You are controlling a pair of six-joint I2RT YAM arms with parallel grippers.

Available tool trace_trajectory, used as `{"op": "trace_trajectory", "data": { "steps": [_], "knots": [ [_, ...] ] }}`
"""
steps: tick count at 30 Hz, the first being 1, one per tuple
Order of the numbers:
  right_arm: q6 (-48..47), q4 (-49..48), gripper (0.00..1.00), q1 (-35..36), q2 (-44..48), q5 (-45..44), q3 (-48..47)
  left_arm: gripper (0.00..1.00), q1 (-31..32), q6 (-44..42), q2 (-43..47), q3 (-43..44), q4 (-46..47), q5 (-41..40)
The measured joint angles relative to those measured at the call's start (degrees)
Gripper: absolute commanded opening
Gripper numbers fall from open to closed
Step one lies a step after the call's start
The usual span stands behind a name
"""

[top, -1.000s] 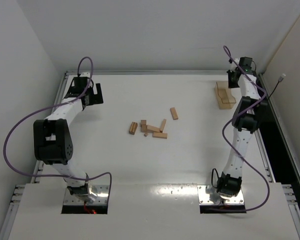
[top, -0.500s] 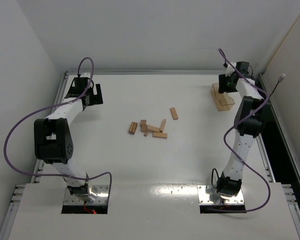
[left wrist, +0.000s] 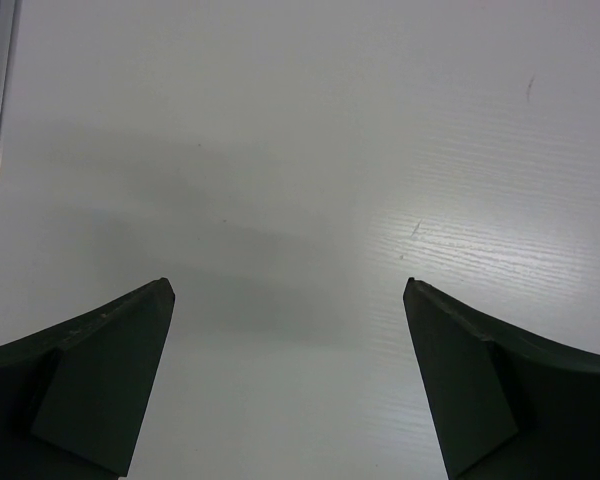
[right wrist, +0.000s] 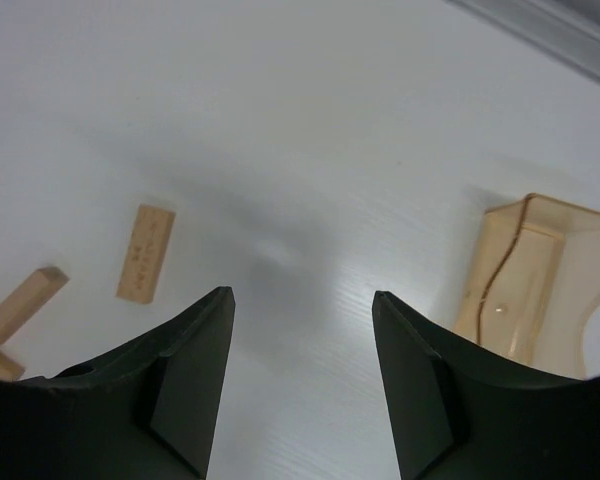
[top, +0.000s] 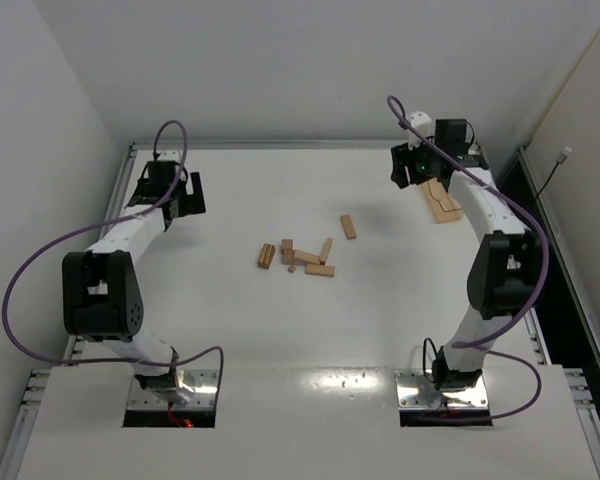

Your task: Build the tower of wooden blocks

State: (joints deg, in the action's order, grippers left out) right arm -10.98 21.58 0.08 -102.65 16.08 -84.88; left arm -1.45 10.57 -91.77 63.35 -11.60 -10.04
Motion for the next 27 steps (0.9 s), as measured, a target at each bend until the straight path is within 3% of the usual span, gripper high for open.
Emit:
{"op": "trace_trajectory", "data": {
  "steps": [13,16,27],
  "knots": [
    [7.1,4.8,0.55,13.4,-5.1,-3.3,6.5,0.99,7.5,-1.3,2.4,-2.5,0.5,-7.4],
    [9.1,4.4,0.47,16.3,-5.2,-3.7,6.5,0.99,9.4,-2.1,3.4,-3.2,0.5,-8.6],
    [19.7,11.4,0.35,24.3,-5.2,-5.0,6.5,0.99,9.7,-2.4,3.6,-4.0,0.6,-11.2]
  ]
}}
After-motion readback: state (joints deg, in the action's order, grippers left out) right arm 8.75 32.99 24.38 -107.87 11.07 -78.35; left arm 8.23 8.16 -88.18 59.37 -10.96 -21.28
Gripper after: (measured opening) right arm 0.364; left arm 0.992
